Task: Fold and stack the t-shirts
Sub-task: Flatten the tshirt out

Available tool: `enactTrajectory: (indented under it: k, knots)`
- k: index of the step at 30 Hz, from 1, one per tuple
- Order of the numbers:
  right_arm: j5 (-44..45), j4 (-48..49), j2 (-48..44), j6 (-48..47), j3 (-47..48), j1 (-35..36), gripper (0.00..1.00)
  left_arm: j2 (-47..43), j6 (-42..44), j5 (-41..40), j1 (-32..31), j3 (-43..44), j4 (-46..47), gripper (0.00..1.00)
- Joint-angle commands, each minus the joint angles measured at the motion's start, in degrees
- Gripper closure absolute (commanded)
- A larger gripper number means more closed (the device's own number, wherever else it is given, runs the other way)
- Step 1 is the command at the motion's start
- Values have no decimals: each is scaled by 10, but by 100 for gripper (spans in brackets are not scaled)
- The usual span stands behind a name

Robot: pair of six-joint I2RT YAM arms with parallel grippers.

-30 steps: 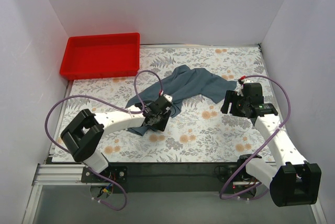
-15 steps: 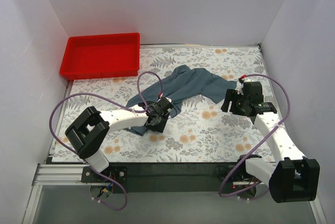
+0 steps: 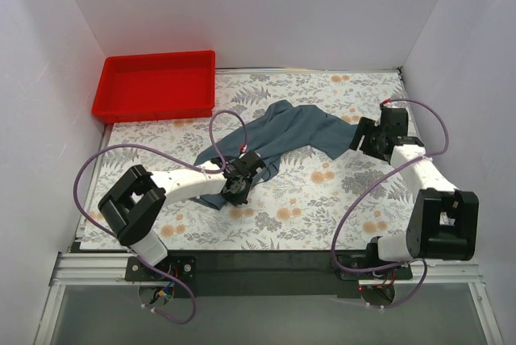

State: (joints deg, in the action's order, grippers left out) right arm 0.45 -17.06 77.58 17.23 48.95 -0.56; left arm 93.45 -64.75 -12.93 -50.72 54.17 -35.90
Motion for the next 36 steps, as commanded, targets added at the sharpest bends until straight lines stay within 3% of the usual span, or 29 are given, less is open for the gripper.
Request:
enactTrajectory:
  k: [1,15,28,36]
  knots:
    - [20,62,50,-8,58,-31,33,-45,-16,19,-2,18,-51,100]
    - [-64,121,274,-70,210,-76,57,-103,-38,36,-2,37,-108,100]
    - [-107,105,365,-150,282,-76,57,-115,-57,45,-2,31,-119,100]
    - [-61,61,399,-171,311,-64,57,-136,-72,47,-2,39,-142,100]
